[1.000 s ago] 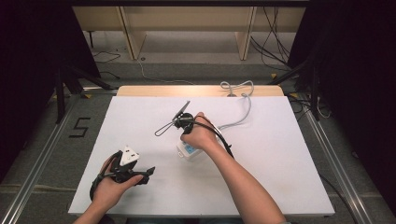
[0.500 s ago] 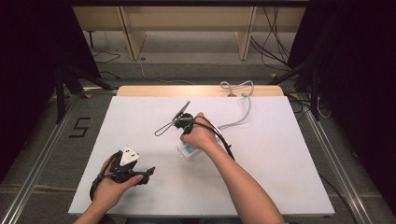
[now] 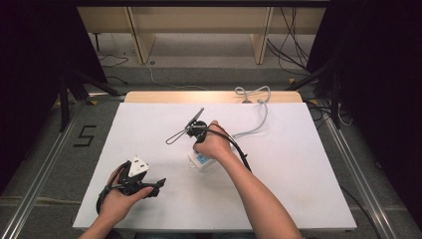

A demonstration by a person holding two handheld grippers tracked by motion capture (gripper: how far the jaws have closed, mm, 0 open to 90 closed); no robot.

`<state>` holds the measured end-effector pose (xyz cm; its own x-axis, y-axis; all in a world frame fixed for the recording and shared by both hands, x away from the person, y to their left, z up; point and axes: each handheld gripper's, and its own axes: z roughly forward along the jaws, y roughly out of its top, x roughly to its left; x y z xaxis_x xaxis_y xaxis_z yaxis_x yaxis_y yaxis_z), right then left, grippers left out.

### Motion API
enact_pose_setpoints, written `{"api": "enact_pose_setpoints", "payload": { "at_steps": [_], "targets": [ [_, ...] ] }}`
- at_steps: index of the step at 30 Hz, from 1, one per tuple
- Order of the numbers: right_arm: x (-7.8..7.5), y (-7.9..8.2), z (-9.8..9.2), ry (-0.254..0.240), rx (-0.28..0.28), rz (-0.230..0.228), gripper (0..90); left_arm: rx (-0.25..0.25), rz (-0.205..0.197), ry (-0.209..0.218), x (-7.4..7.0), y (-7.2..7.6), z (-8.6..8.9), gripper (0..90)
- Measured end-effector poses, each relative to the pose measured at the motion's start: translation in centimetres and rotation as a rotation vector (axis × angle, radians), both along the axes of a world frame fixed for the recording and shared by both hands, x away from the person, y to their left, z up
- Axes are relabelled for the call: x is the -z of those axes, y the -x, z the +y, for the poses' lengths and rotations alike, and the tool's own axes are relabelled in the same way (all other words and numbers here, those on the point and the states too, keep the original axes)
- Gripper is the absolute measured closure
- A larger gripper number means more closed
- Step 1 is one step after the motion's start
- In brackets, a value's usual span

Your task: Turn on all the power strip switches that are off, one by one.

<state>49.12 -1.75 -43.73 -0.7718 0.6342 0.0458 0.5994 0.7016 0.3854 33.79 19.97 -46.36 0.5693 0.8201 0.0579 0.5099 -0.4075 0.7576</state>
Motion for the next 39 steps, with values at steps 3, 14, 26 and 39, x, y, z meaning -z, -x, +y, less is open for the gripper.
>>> {"api": "enact_pose_setpoints", "payload": {
  "at_steps": [3, 14, 26, 39],
  "targets": [
    [0.0, 0.1, -0.1, -0.003, -0.001, -0.012, 90.0, 0.003, 0.001, -0.005, 0.0, 0.0, 0.0, 19.7],
    [-0.4, 0.8, -0.4, -0.033, 0.005, -0.070, 90.0, 0.004, 0.004, -0.004, 0.0, -0.1, 0.0, 19.7],
    [-1.1, 1.3, -2.3, -0.088, 0.014, -0.110, 90.0, -0.003, 0.005, 0.000, 0.1, 0.0, 0.1, 19.6],
    [-2.0, 2.6, -8.4, -0.147, 0.091, -0.145, 85.6, -0.006, 0.011, 0.007, 0.1, -0.2, 0.3, 19.5]
  ]
}}
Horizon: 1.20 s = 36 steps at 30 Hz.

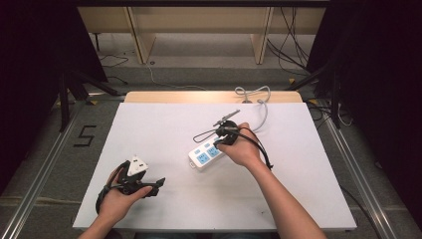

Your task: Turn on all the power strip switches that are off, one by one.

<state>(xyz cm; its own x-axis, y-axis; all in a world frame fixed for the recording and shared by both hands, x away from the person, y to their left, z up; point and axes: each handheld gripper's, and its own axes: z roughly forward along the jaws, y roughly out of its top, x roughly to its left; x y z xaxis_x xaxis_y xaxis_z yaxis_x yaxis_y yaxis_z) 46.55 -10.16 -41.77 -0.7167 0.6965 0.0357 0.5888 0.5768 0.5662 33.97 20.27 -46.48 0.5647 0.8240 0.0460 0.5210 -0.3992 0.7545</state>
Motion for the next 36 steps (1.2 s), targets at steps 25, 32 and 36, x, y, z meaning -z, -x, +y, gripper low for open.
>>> {"api": "enact_pose_setpoints", "payload": {
  "at_steps": [25, 32, 36],
  "targets": [
    [2.6, 4.5, -11.4, -0.095, 0.179, -0.086, 61.0, -0.022, 0.013, 0.004, 0.2, -0.2, 0.3, 19.9],
    [3.4, 6.2, -13.1, -0.128, 0.190, -0.109, 55.7, -0.022, 0.011, 0.001, 0.3, -0.2, 0.4, 19.8],
    [3.9, 7.2, -13.4, -0.143, 0.187, -0.130, 54.7, -0.025, 0.009, 0.002, 0.3, -0.2, 0.4, 19.7]
  ]
}}
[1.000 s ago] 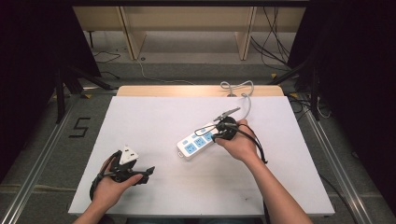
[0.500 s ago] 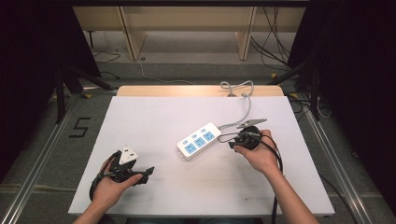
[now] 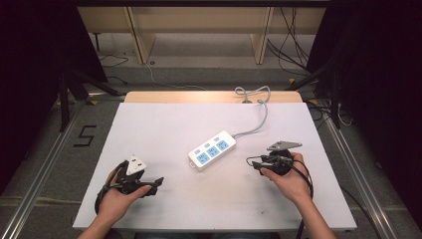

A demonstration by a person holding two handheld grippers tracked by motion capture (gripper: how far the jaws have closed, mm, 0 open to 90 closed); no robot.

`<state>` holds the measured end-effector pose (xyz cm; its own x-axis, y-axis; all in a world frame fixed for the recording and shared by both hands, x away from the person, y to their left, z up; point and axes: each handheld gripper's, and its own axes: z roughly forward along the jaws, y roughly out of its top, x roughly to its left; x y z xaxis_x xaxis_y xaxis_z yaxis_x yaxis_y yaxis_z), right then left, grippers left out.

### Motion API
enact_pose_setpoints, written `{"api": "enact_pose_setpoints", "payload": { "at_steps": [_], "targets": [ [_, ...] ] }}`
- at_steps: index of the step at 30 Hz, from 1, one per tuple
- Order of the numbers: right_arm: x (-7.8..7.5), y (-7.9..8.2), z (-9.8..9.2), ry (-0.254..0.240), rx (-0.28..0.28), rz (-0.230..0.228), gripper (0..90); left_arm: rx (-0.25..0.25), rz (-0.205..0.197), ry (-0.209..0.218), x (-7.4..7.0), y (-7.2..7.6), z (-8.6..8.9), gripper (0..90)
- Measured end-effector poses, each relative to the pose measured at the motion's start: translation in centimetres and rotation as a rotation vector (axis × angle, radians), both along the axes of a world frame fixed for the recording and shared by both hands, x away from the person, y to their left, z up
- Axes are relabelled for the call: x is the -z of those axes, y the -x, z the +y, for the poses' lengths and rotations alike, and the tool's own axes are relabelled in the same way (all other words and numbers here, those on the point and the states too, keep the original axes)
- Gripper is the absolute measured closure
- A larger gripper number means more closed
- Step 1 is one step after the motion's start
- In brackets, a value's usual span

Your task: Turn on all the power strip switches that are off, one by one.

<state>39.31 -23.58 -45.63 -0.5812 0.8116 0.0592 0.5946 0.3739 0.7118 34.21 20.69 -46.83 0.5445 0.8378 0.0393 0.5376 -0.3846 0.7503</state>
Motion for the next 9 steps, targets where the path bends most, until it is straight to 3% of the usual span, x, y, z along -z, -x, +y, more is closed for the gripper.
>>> {"api": "enact_pose_setpoints", "payload": {
  "at_steps": [6, 9],
  "targets": [
    [0.37, 0.91, -0.31, -0.059, -0.009, -0.029, 53.0, -0.001, -0.003, 0.001, 0.03, -0.10, 0.02, 19.6],
    [0.49, 1.08, -0.29, -0.058, -0.013, -0.037, 52.5, 0.001, -0.002, 0.003, 0.08, -0.24, 0.05, 19.2]
  ]
}}
